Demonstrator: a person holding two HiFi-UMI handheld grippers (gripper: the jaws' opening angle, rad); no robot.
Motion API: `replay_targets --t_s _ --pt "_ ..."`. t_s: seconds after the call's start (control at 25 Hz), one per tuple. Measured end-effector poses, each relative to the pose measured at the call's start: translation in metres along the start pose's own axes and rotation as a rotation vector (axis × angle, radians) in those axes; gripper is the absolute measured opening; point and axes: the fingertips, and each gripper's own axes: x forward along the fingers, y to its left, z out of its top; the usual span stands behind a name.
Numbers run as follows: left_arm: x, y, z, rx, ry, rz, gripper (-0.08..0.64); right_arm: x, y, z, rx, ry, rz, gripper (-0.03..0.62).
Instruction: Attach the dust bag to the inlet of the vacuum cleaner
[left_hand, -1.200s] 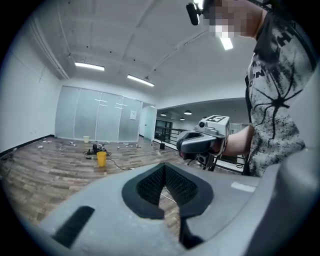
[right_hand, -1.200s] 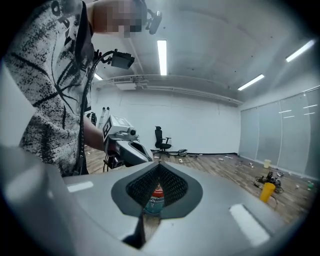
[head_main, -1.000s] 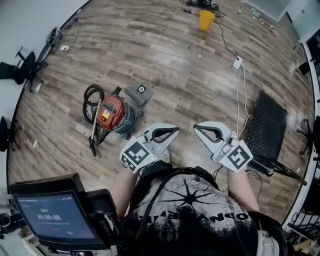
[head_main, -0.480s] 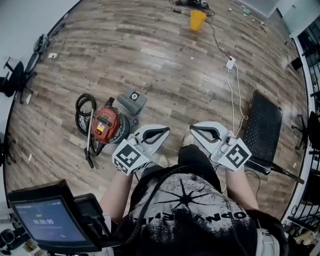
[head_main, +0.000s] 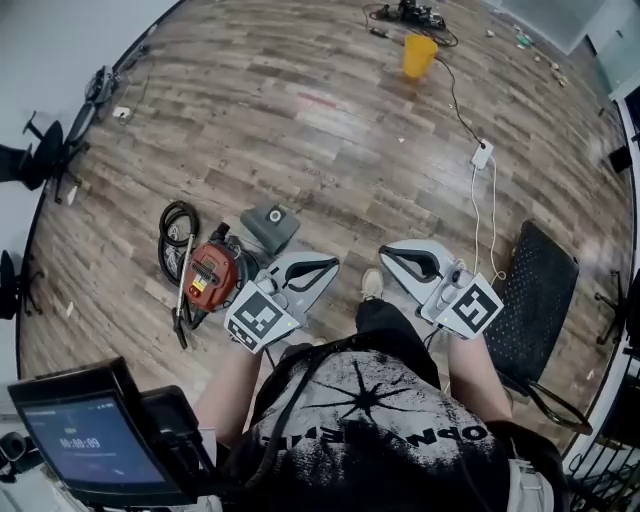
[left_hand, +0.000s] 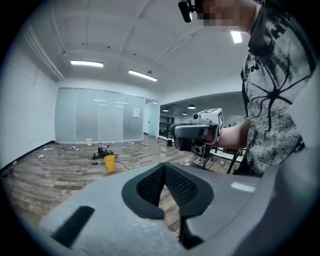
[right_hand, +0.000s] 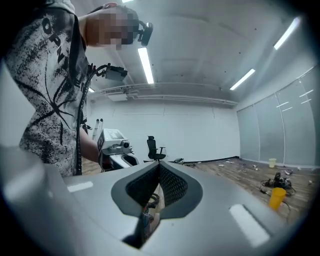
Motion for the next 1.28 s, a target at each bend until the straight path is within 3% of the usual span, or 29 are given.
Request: replay_targets --t_s 0.12,0.24,0.52,0.64,0.88,0.96,1.28 --pt "0.046 0.022 0.02 0.007 0.006 -0.01 0.003 -0.007 -0.052 0.009 -0.008 -0.06 0.034 0.003" --pt "0.085 0.041 0.035 0.013 0.027 -0.016 0.003 -0.019 -0.093 -0.002 0.036 -0.034 0.065 0.005" --pt "0.143 0.044 0.04 0.035 0.05 -0.02 0.003 -0.055 -0.14 -0.022 0.118 -0.063 0.08 0.003" --pt "0.157 0.066 0.048 0.014 0.033 -0.008 0.002 -0.05 -0.163 -0.026 0.13 -0.046 0.089 0.004" --pt "0.151 0.118 0.049 -0.063 -0.026 0.048 0.003 -0.003 -0.178 -0.03 0.121 0.034 0.185 0.004" --pt "0.146 0.14 0.045 -0.09 -0.048 0.074 0.003 0.021 -0.187 -0.023 0.102 0.008 0.216 0.005" --pt "0.111 0.271 0.052 -0.117 -0.109 0.182 0.003 0.147 -0.242 0.001 0.044 0.022 0.357 0.004"
